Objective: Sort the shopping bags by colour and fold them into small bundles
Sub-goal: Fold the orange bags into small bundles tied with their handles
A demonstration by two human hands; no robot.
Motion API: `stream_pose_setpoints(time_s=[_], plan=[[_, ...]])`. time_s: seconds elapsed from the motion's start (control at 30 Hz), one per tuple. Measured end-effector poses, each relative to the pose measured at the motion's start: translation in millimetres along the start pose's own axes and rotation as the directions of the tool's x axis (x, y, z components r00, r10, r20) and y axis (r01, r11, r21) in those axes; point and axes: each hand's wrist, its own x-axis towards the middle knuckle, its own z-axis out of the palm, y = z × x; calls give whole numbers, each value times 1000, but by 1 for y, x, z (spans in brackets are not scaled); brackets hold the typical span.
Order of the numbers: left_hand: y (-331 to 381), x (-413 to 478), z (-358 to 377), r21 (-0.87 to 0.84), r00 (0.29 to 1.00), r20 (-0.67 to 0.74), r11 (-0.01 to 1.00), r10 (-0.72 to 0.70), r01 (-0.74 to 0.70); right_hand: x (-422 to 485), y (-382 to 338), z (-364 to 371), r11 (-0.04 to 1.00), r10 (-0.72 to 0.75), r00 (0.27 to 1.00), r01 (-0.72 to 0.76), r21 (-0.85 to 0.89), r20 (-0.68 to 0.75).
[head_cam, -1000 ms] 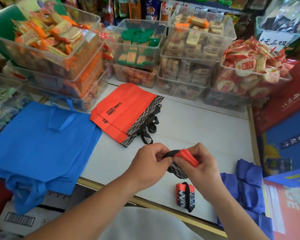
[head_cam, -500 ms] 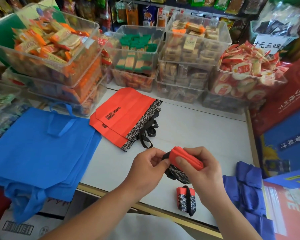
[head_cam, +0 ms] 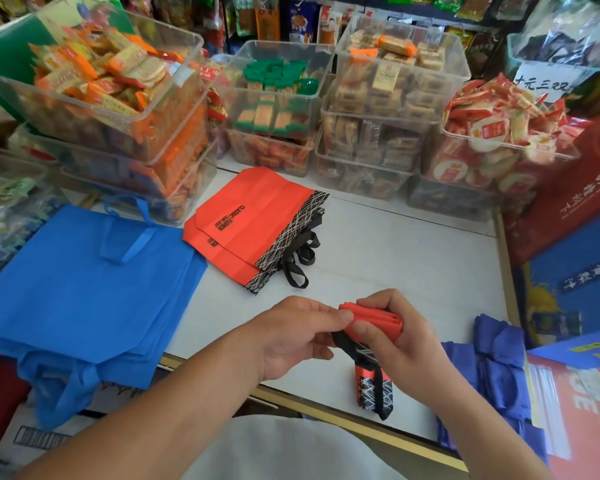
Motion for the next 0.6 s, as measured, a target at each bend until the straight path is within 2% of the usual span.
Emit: stream_pose_setpoints(time_s=[0.1, 0.17, 0.3, 0.37, 0.47, 0.6], plan=[[0, -2, 3, -43, 1000, 8, 999, 3, -3, -1, 0, 0, 998, -58, 997, 59, -21, 42], [-2, -2, 6, -25, 999, -40, 999, 24, -25, 0, 1, 0, 992, -115, 992, 117, -40, 53], [-4, -3, 10, 69, 970, -171, 984, 174, -165, -1, 1, 1, 982, -185, 982, 184, -41, -32], [-1, -5, 8, 33, 976, -119, 983, 181, -178, -1, 1, -2, 972, -228, 973, 225, -74, -45], [5, -7, 9, -70, 994, -42, 992, 105, -108, 2, 1, -5, 948, -288, 957, 281, -149, -27], [1, -6, 9, -24, 998, -16, 998, 55, -56, -2, 4, -3, 935, -294, 953, 304, -181, 78]])
